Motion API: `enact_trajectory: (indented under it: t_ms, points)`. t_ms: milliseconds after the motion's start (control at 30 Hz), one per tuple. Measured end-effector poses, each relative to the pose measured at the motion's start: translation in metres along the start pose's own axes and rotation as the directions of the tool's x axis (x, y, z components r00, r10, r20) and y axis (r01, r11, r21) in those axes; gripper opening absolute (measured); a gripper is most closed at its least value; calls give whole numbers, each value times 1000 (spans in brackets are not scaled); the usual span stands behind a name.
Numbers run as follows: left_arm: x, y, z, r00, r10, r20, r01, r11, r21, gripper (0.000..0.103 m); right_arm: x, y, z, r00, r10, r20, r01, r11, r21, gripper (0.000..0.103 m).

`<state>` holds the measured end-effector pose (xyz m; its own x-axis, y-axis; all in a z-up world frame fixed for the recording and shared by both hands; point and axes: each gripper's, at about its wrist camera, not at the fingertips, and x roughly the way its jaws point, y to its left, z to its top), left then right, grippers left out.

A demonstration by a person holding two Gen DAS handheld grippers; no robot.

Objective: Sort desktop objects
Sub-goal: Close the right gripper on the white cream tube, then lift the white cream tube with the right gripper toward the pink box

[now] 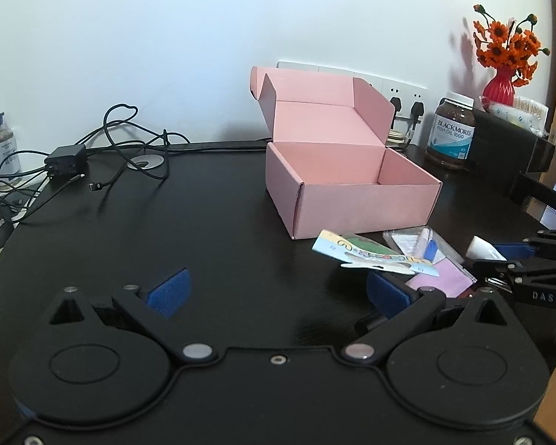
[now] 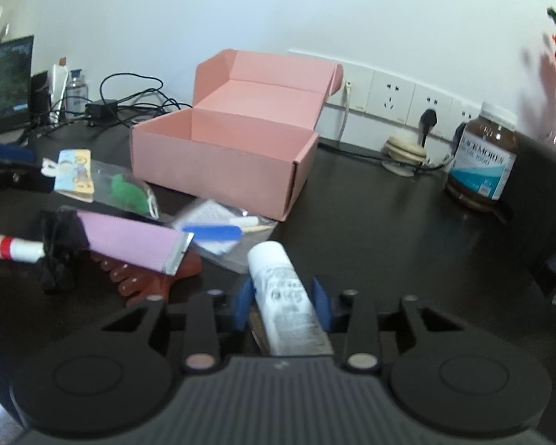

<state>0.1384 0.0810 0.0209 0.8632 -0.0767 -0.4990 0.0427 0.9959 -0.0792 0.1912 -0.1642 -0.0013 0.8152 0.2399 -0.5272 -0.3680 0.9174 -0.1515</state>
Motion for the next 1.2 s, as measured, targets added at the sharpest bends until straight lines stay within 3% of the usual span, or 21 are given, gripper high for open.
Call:
enact_trajectory:
  t_ms: [267,533,733,900,1100,1200]
  points:
    - [-7,-8,9,999,4,40,-5,999,37,103,12,-30,8,995,99,-29,-92,977,192,29]
    - [3,-14,28,996,-68,64,65,997,46,103,17,-57,8,978,210,-13,-187,895,406,27]
    - [-3,-10,18,978,-139,155,136,990,28,103,18,-66,9,976,220,3,-197,868,455,27]
    - [-3,-5,12,960,-241,143,241,970,19,103,15,-65,17,981,193,12,-179,885,431,26]
    - [-14,-9,11,955,-200,218,189,979,71,103,18,-63,23,983,182,14,-171,889,424,27]
    - [-1,-9,11,970,-192,149,186,981,56,103,22,-57,26,985,174,-5,-157,901,405,26]
